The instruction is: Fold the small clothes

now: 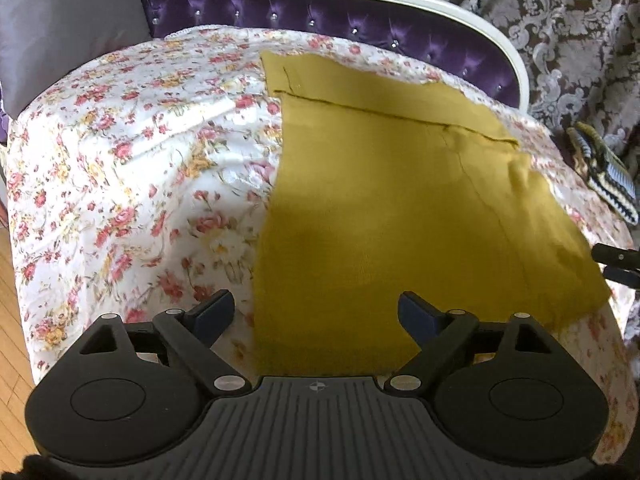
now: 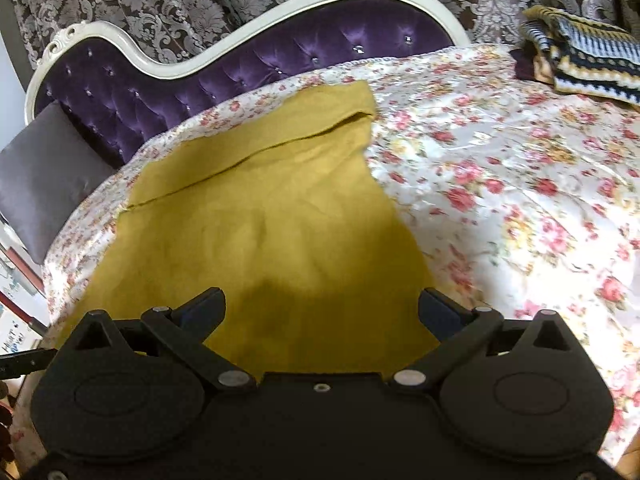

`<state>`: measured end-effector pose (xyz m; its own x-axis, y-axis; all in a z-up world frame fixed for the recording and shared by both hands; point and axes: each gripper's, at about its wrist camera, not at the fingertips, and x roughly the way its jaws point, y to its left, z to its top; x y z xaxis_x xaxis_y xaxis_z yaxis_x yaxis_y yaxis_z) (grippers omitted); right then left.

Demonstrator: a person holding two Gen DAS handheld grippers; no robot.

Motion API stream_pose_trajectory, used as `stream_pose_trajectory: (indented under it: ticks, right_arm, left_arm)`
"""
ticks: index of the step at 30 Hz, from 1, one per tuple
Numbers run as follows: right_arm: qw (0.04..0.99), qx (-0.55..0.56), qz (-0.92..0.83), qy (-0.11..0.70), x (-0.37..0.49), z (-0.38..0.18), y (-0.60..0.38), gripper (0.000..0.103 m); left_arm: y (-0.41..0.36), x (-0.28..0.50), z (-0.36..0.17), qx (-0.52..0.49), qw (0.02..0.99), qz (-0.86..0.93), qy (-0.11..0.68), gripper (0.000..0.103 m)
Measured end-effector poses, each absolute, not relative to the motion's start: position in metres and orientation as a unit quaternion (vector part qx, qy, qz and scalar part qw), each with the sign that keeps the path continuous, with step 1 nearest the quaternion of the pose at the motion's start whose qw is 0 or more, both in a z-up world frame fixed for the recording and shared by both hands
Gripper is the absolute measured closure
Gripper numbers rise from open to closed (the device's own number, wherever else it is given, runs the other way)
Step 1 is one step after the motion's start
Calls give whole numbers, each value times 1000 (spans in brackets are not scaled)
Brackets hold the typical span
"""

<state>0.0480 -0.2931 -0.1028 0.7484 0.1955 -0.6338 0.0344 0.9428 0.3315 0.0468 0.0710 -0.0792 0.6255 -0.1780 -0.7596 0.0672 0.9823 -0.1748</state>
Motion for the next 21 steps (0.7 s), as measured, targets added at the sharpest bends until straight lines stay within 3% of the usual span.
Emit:
stream_pose_trajectory:
  ticks: [3, 6, 16, 17, 18, 21]
  right_arm:
    - [920, 158, 38, 357, 42, -106, -298, 1]
    - [918, 159, 31, 363, 40, -111, -302, 1]
    - [910, 188, 31, 369, 42, -121, -320, 1]
    - [910, 186, 32, 370, 41, -120, -320, 6]
    - [911, 180, 31, 370, 40, -119, -319, 18]
    - [912, 159, 31, 376, 40, -116, -315, 35]
  left_arm:
    - [65, 46, -81, -43, 901, -74, 426, 11]
    - [62, 49, -83, -43, 898, -83, 429, 2]
    - [53, 52, -85, -38, 893, -103, 436, 6]
    - [53, 52, -84, -43, 894, -105, 434, 18]
    - [53, 51, -84, -43, 894, -105, 434, 23]
    - [51, 51, -83, -37, 894, -101, 434, 32]
